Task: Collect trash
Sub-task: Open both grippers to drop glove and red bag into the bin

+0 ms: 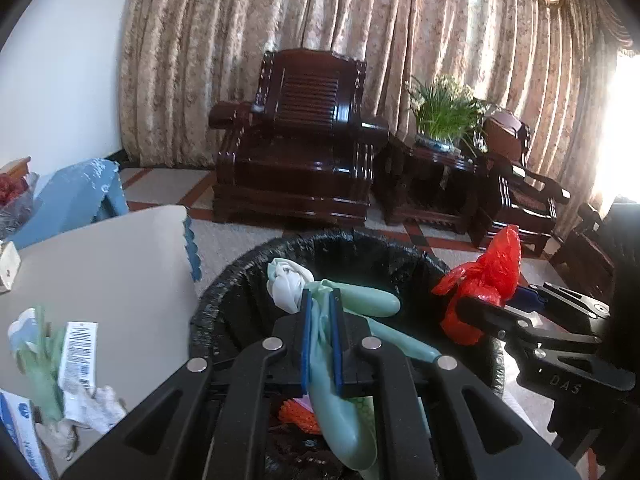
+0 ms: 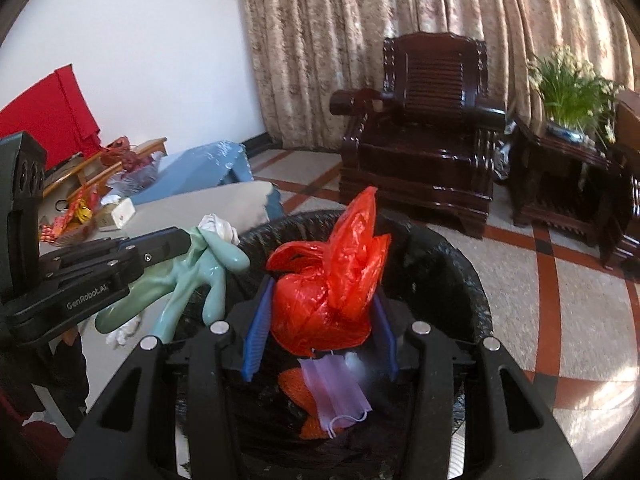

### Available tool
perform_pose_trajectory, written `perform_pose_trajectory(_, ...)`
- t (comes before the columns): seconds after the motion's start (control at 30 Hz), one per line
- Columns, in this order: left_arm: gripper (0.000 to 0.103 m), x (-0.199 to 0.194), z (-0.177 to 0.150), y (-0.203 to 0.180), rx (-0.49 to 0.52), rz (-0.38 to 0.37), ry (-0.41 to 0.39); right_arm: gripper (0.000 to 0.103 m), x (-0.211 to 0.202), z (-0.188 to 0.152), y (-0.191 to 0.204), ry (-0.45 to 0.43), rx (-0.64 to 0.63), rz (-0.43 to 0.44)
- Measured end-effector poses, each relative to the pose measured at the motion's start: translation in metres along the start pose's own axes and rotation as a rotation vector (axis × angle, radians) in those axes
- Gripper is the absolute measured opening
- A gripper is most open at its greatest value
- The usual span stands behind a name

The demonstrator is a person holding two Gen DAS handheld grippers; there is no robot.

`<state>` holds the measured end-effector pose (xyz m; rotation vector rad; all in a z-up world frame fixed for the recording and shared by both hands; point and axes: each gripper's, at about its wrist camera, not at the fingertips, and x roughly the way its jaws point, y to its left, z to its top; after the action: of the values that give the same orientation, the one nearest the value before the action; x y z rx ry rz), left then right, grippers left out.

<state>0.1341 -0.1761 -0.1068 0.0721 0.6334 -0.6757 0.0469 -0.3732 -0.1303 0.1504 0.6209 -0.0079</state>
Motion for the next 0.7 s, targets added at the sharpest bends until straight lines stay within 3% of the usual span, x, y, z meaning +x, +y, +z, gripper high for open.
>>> perform_pose_trajectory(0.17, 0.008, 0.017, -0.002, -0.005, 0.019, -0.007, 0.027, 0.046, 0.011, -0.006, -0.008, 0.025, 0.019, -0.014)
perform_pose_trajectory(0.3, 0.012, 0.021, -0.001, -0.007, 0.018, -0.017, 0.042, 0.055, 0.013, -0.009, -0.007, 0.034, 0.021, -0.034)
perform_pose_trajectory(0.37, 0.019, 0.02, 0.002, -0.003, 0.006, -0.017, 0.039, 0.059, 0.012, -0.009, -0.007, 0.036, 0.019, -0.046)
perform_pose_trajectory(0.4, 0.023, 0.018, 0.002, -0.001, 0.004, -0.016, 0.034, 0.069, 0.012, -0.007, -0.008, 0.035, 0.018, -0.058)
perform_pose_trajectory(0.47, 0.047, 0.013, 0.004, 0.003, -0.004, -0.01, 0.026, 0.079, 0.008, -0.005, -0.008, 0.023, 0.017, -0.078)
perform_pose_trajectory(0.53, 0.05, 0.003, 0.006, 0.008, -0.01, 0.005, 0.002, 0.092, 0.003, -0.003, -0.006, 0.011, 0.017, -0.098)
perform_pose_trajectory(0.7, 0.068, -0.022, 0.01, 0.025, -0.04, 0.039, -0.034, 0.097, -0.009, 0.008, 0.005, -0.021, 0.038, -0.071)
